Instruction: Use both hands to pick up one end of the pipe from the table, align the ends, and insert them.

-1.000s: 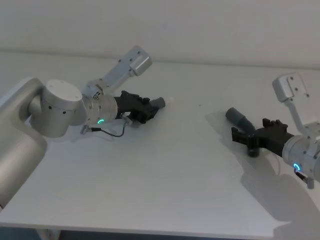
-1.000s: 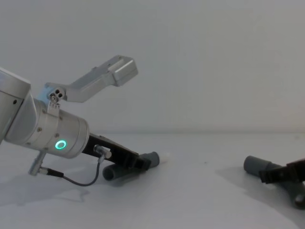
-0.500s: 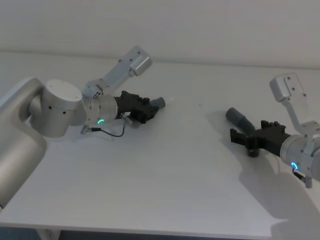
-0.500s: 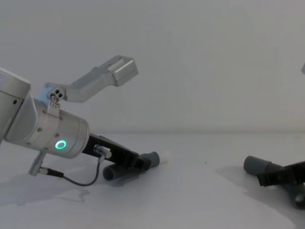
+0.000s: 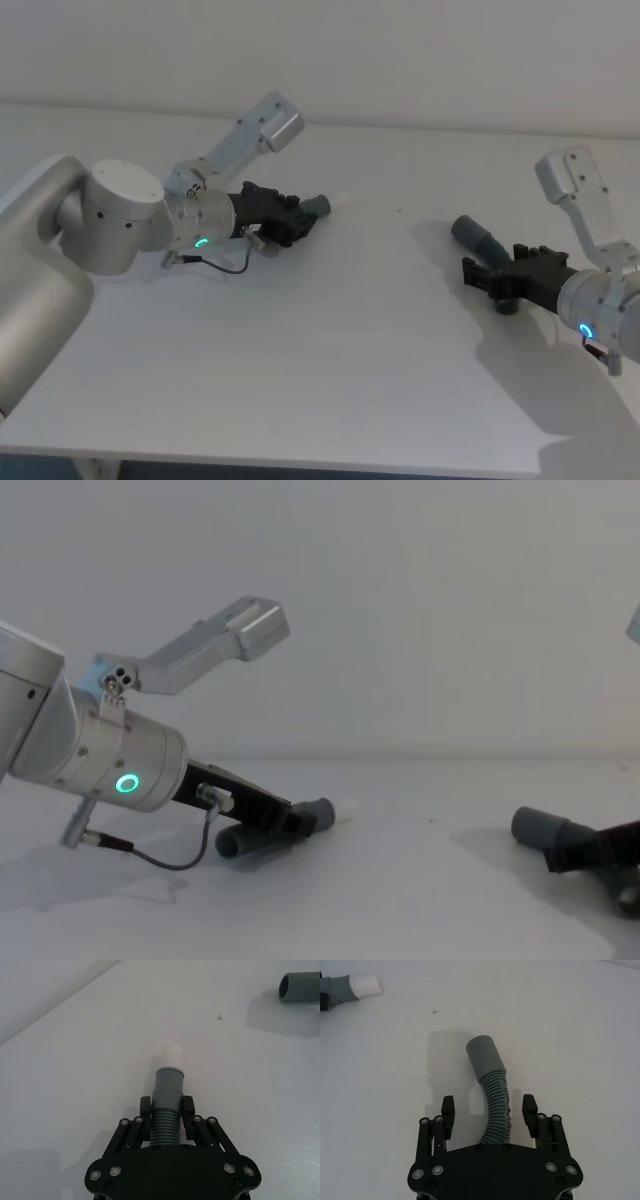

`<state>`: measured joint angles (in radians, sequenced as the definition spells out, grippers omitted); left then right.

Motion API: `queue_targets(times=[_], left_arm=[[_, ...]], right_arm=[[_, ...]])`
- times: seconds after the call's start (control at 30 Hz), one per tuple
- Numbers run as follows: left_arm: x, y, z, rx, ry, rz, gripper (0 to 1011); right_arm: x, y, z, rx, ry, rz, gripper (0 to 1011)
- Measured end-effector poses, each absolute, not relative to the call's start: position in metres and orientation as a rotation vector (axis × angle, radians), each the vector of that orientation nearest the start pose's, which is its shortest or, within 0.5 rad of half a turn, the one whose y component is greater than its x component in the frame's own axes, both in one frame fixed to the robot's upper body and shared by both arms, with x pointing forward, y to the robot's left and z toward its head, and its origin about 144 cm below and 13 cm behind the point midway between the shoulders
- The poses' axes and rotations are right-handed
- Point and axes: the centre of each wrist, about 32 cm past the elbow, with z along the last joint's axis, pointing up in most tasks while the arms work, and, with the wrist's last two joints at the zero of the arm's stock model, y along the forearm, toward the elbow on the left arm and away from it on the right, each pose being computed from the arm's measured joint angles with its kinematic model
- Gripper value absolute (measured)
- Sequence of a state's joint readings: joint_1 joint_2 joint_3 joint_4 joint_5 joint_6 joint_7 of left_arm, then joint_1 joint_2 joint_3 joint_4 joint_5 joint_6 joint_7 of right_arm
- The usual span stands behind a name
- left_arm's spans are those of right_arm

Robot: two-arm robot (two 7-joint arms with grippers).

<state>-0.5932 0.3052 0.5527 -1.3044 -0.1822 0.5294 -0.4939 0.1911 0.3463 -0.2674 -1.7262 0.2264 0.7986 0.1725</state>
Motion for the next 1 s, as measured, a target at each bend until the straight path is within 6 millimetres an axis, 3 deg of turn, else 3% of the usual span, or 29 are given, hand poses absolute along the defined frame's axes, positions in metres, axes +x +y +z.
queue_targets(times=[0.03, 0.07, 0.6, 0.77, 1.0], left_arm=[[0.5851, 0.1865, 1.2425, 0.531, 0.066, 0.756, 355], [0.5851, 0.1865, 1.2425, 0.531, 0.066, 0.756, 355], [0.5851, 0.1865, 1.2425, 0.531, 0.066, 0.756, 355], [0.5851, 0.1865, 1.2425, 0.531, 0.066, 0.756, 355], [0.5851, 0.1865, 1.2424, 0.531, 0.066, 0.756, 355]], right_arm=[[0.4892, -0.2324, 1.2342, -0.547, 0.271, -1.138, 838], [0.4894, -0.2322, 1.2342, -0.548, 0.272, -1.138, 754], [0.4899, -0.2318, 1.2341, -0.550, 0.275, -1.136, 247], [0.4900, -0.2317, 1.2342, -0.550, 0.275, -1.136, 159], [0.4901, -0.2316, 1.2342, -0.550, 0.275, -1.136, 144]])
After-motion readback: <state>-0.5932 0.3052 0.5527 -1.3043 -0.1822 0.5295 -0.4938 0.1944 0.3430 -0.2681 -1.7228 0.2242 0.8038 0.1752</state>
